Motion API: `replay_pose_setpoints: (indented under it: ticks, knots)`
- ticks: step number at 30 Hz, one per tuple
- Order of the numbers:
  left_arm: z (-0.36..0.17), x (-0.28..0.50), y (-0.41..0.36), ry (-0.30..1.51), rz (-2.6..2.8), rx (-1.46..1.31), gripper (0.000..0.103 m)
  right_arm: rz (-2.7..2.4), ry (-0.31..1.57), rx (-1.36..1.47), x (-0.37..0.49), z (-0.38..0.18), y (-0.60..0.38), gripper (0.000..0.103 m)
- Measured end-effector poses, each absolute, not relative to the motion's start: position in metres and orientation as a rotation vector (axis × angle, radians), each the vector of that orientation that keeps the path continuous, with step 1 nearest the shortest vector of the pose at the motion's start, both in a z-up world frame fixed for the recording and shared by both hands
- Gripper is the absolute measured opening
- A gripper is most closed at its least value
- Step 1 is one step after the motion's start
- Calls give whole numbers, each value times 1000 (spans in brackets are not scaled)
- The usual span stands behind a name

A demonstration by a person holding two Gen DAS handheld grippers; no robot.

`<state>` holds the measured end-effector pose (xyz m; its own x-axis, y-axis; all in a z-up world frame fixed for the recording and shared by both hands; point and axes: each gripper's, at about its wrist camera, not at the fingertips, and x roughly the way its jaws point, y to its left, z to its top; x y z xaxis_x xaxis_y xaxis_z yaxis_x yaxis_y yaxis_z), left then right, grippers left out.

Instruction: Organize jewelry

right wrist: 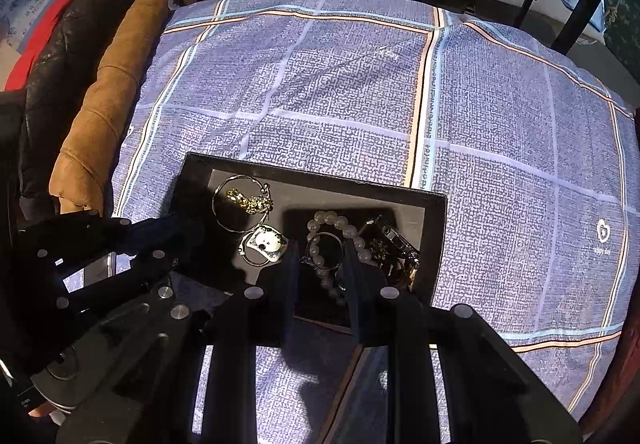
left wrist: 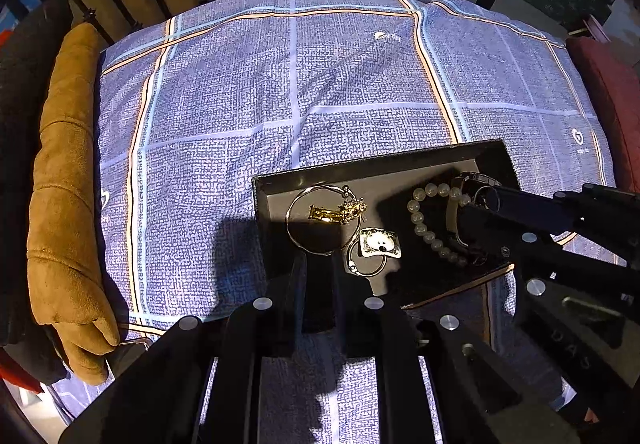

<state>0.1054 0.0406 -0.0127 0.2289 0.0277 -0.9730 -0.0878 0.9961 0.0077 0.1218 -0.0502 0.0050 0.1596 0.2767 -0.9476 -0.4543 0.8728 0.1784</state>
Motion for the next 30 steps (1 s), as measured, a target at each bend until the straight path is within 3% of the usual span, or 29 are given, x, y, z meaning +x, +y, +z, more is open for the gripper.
replay_pose_setpoints:
  ticks: [15, 20, 21, 22, 30]
  knots:
    - [-12, 102, 39, 1332, 111, -13, 13, 522, 1339, -176, 123, -3, -48, 23]
    - [-9, 100, 39, 1318, 132, 24, 28, 515, 1339, -179, 122, -3, -48, 29]
    - [-7, 99, 38, 1311, 140, 34, 41, 519, 1338, -175, 122, -3, -49, 32]
    - [-6, 97, 39, 1304, 148, 39, 46, 518, 1334, -177, 122, -2, -49, 40]
    - [4, 91, 42, 1280, 166, 41, 47, 448, 1287, -159, 119, 10, -66, 42]
